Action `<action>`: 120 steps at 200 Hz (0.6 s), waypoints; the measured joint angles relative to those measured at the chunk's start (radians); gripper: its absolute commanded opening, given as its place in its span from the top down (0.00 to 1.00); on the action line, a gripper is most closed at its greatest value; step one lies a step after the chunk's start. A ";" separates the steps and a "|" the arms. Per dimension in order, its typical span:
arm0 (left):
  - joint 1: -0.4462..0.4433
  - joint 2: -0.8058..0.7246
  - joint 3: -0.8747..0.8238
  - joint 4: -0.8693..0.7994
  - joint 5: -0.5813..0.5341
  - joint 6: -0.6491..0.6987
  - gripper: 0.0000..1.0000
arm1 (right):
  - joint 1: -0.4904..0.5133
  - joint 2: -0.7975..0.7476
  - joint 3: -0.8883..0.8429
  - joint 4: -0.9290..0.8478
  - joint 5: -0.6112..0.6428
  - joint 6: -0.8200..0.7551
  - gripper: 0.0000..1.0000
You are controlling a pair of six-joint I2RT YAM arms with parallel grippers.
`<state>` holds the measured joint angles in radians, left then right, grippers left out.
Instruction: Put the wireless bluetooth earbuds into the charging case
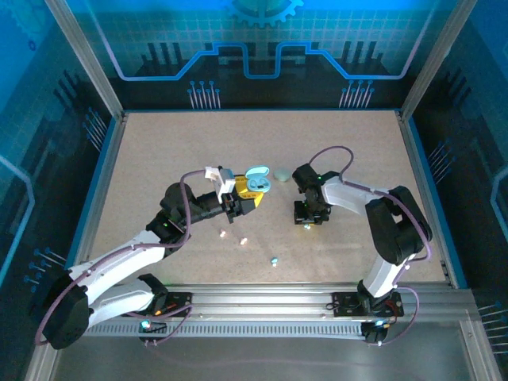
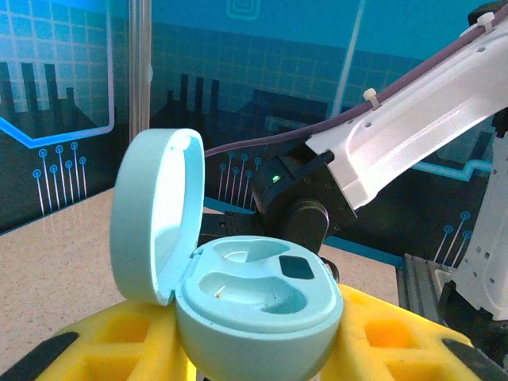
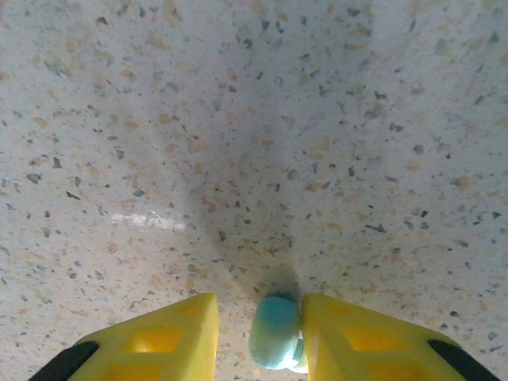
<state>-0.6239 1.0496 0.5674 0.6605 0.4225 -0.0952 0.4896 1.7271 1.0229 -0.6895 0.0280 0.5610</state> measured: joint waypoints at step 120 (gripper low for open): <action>0.000 0.000 0.000 -0.001 0.000 0.000 0.73 | 0.000 0.031 0.027 -0.030 0.018 -0.031 0.73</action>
<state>-0.6239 1.0496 0.5674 0.6594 0.4225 -0.0952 0.4892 1.7584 1.0504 -0.7193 0.0460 0.5297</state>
